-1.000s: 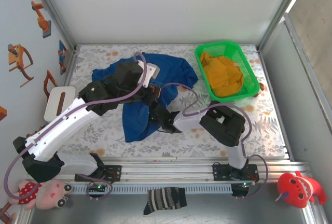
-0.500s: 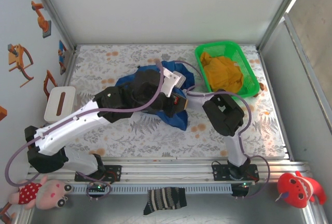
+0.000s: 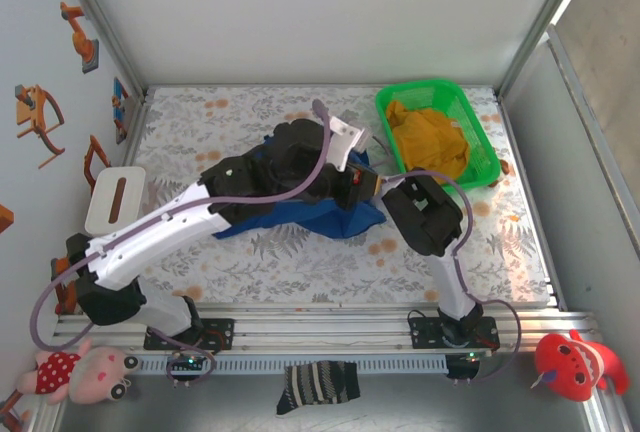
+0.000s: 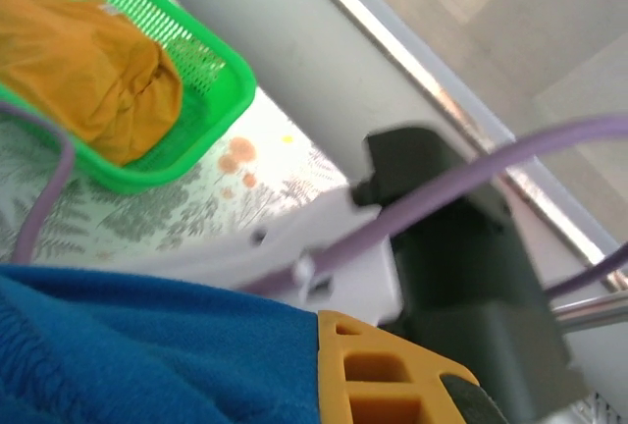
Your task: Fold the inside-out t-shirt
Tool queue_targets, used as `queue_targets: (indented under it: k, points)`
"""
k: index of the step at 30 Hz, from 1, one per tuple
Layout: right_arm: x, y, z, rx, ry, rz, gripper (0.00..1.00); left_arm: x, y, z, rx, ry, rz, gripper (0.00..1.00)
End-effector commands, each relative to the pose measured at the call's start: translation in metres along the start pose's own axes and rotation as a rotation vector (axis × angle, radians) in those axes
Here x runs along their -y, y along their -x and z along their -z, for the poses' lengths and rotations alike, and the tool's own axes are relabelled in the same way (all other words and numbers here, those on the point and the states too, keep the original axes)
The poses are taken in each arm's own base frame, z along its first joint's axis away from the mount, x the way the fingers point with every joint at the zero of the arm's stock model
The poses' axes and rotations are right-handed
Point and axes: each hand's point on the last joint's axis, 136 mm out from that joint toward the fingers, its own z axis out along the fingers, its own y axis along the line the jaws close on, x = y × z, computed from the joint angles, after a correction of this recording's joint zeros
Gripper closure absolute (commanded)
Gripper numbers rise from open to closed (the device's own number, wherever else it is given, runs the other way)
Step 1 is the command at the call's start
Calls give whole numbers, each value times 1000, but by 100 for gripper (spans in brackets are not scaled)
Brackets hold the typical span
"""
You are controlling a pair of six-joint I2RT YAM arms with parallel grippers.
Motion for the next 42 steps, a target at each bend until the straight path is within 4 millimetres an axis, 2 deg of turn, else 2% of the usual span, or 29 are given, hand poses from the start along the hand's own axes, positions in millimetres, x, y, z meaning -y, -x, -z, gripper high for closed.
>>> queue_targets:
  k: [1,3,5,7,8,9,11,12,16,19,22,24,28,29,32,33,34,36,38,42]
  points:
    - [-8,6,-7,-3,0,-9,49,62,36,9,65,-190,-59,100]
    - [-5,9,-12,-3,-32,-15,44,93,50,12,68,-261,-98,100]
    - [-3,11,-15,-5,-63,-26,42,116,58,13,66,-314,-120,100]
    - [2,12,-18,-12,-110,-34,41,128,61,14,56,-337,-136,100]
    - [5,13,-18,-10,-126,-39,24,129,62,12,48,-336,-138,100]
    - [9,12,-18,-12,-151,-47,16,127,62,10,44,-326,-142,100]
    - [17,10,-16,-24,-205,-53,13,122,59,5,34,-303,-143,100]
    - [23,8,-14,-27,-235,-59,1,117,57,2,30,-290,-139,100]
    - [49,-5,-3,-54,-359,-106,1,102,52,-3,30,-251,-116,100]
    - [75,-24,4,-104,-464,-155,1,86,53,-3,52,-232,-77,100]
    - [96,-43,5,-162,-548,-192,1,69,52,-2,73,-209,-37,100]
    - [102,-52,1,-192,-560,-208,5,56,53,1,96,-186,-13,100]
    - [104,-61,-9,-231,-544,-221,22,23,53,8,140,-121,44,100]
    - [103,-62,-12,-234,-526,-225,33,13,54,11,154,-100,61,100]
    - [101,-59,-17,-231,-474,-236,75,-23,58,30,209,-35,124,100]
    - [99,-56,-19,-228,-446,-241,91,-36,60,38,233,-13,145,100]
    - [98,-54,-19,-226,-424,-246,100,-50,60,46,253,18,163,100]
    - [89,-45,-22,-212,-337,-237,100,-83,63,66,303,91,201,100]
    - [72,-31,-20,-194,-237,-215,100,-124,58,89,351,193,249,100]
    - [36,1,-2,-156,-84,-169,100,-213,36,134,448,413,395,100]
